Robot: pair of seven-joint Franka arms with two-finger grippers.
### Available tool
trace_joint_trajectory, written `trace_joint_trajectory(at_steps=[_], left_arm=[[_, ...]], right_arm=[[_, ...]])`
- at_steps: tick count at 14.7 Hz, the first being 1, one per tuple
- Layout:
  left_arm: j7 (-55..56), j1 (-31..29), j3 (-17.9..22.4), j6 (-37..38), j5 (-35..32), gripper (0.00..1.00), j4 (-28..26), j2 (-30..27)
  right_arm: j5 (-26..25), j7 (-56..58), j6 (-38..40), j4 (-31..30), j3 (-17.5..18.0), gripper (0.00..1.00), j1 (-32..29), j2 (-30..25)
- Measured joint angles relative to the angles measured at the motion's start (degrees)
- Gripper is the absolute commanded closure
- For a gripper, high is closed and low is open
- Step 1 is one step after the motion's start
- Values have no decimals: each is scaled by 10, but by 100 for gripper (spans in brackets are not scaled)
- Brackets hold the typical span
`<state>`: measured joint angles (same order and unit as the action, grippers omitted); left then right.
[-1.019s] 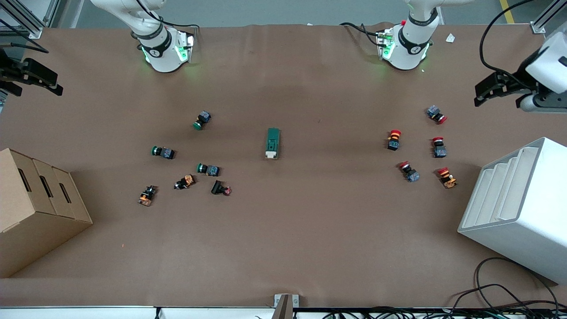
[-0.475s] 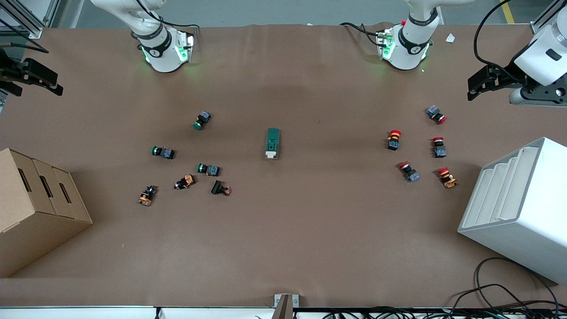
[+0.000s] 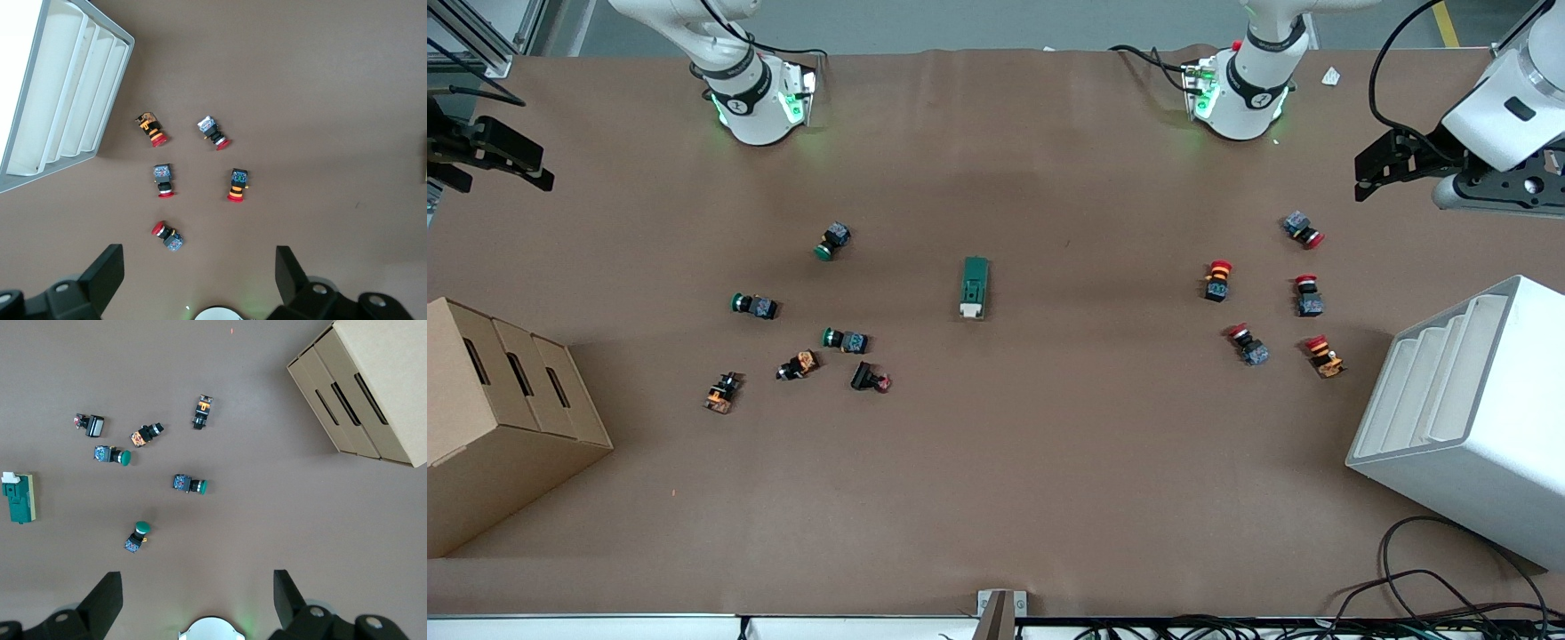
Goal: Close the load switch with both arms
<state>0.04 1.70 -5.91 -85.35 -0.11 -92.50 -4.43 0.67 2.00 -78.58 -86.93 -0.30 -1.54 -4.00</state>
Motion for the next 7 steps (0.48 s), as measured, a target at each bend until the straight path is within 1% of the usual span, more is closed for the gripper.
trace_joint_trajectory(at_steps=[7], left_arm=[[0,2,-1,-5,0,0,1,1]], right_arm=[[1,1,0,0,0,0,0,0]])
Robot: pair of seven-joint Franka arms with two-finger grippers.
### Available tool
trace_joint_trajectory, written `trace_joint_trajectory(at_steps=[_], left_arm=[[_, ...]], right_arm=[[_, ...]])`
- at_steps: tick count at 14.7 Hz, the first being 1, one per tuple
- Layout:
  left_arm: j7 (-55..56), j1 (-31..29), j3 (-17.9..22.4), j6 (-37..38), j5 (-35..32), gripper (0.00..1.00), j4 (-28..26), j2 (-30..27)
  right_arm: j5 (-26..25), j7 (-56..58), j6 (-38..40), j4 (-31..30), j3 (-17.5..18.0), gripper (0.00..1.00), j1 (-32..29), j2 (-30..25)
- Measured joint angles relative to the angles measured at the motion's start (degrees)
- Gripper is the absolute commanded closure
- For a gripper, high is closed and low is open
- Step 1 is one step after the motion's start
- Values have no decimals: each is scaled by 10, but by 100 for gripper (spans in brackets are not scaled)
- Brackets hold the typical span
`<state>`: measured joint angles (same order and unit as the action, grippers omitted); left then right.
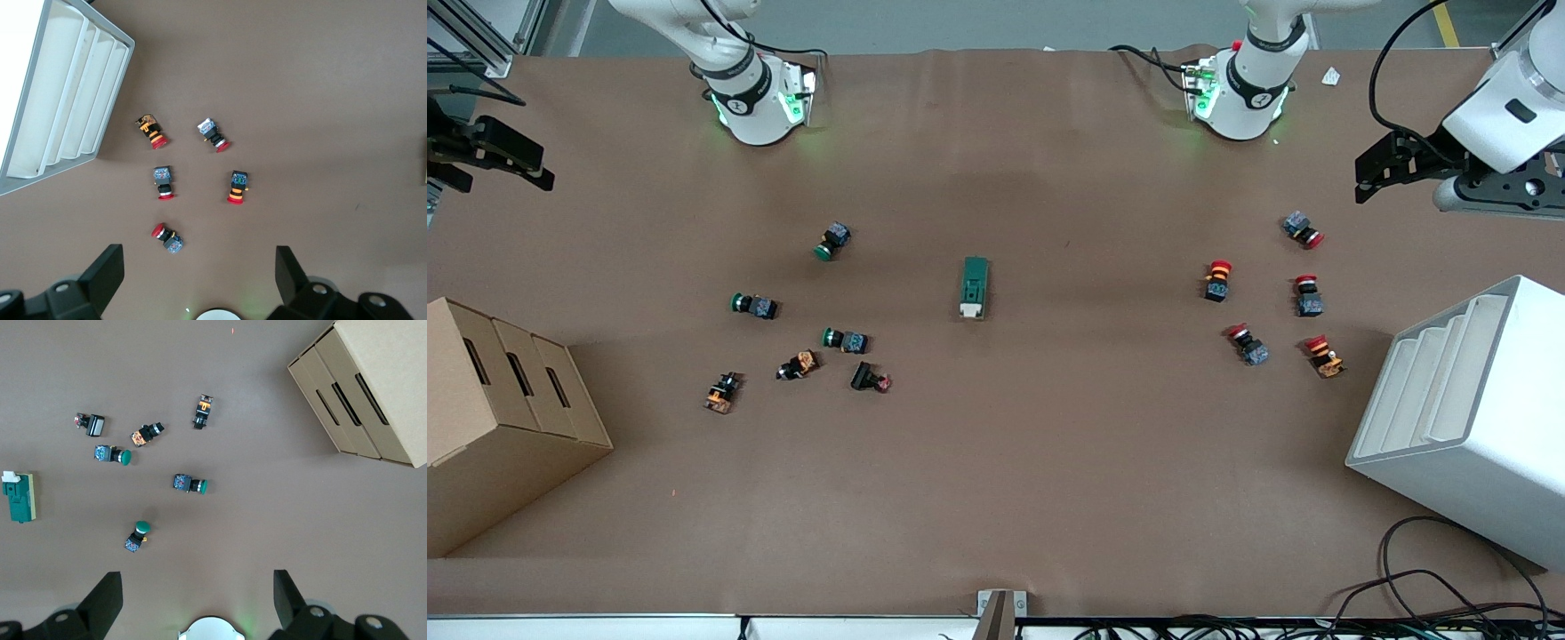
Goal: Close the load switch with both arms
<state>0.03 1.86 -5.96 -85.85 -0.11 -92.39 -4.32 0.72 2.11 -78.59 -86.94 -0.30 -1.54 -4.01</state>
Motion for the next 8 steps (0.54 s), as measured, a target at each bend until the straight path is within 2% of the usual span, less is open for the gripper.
trace_joint_trajectory(at_steps=[8], left_arm=[[0,2,0,-3,0,0,34,28]], right_arm=[[11,0,-2,0,0,0,0,0]])
